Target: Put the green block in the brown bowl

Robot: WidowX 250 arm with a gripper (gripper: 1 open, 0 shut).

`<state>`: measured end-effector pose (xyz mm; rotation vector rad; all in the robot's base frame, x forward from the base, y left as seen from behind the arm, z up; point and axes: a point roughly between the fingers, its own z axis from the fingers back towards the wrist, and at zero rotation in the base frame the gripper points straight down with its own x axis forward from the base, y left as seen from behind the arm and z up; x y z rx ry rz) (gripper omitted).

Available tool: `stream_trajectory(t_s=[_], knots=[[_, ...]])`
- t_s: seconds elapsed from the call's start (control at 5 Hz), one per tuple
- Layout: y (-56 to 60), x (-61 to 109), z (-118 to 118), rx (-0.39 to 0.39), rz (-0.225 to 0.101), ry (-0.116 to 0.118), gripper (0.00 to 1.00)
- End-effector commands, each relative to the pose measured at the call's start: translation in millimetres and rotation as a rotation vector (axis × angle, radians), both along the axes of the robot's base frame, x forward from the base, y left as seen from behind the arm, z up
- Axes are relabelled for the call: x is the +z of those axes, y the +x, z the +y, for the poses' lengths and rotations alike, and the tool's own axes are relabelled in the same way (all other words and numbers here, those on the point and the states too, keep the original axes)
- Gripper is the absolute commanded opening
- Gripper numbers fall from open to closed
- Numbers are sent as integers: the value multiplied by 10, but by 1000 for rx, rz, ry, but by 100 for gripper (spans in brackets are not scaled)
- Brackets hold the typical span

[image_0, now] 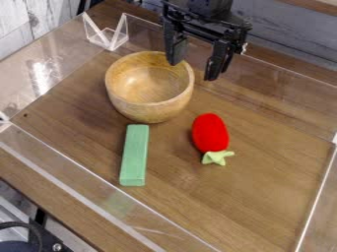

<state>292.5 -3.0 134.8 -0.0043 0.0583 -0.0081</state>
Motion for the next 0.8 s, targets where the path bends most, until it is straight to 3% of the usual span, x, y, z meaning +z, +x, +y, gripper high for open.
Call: stream_trajectory(t_s=[0.0,0.2,0.4,0.6], knots=[[-171,-71,29,85,19,-5,100],[-475,-174,113,204,33,-18,100],[-739,-249,231,314,14,-19,100],[-947,-354,305,381,-1,-38,100]])
